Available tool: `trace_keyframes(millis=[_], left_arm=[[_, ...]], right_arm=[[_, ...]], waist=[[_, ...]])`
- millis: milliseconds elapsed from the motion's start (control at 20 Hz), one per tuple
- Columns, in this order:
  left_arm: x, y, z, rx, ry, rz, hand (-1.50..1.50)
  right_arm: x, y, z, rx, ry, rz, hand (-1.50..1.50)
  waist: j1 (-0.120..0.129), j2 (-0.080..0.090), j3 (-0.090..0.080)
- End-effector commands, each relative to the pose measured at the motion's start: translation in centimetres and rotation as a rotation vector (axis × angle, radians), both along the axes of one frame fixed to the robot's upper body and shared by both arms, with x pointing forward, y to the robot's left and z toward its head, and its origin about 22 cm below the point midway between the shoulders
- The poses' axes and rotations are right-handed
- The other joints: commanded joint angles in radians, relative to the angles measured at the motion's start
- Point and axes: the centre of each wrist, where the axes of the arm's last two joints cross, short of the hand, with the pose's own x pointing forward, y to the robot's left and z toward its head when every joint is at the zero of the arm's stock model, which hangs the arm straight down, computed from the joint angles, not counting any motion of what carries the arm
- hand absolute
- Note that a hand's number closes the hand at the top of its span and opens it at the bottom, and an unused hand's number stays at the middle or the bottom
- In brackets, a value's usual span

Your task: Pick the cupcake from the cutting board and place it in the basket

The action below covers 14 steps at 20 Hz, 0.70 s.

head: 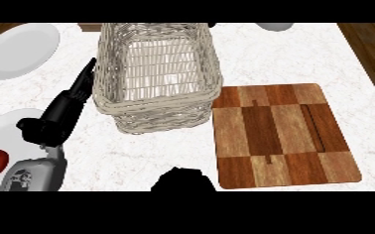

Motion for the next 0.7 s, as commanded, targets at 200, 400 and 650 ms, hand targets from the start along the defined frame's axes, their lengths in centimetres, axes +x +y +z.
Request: trace_keyframes(millis=[200, 400, 650], left_arm=[[0.4, -0.9, 0.4, -0.009, 0.002, -0.043, 0.0], [0.6, -0.7, 0.2, 0.001, 0.002, -0.05, 0.0], [0.3, -0.6, -0.3, -0.005, -0.004, -0.063, 0.0]], right_arm=[[1.0, 1.8, 9.5, 0.2, -0.012, -0.102, 1.5], [3.3, 2.8, 12.8, 0.224, -0.043, -0.218, 1.5], [7.2, 4.2, 17.1, 0.306, -0.058, -0.344, 1.5]], waist=[[0.022, 0.005, -0.001], [0.036, 0.009, -0.001], [0.065, 0.011, -0.001]])
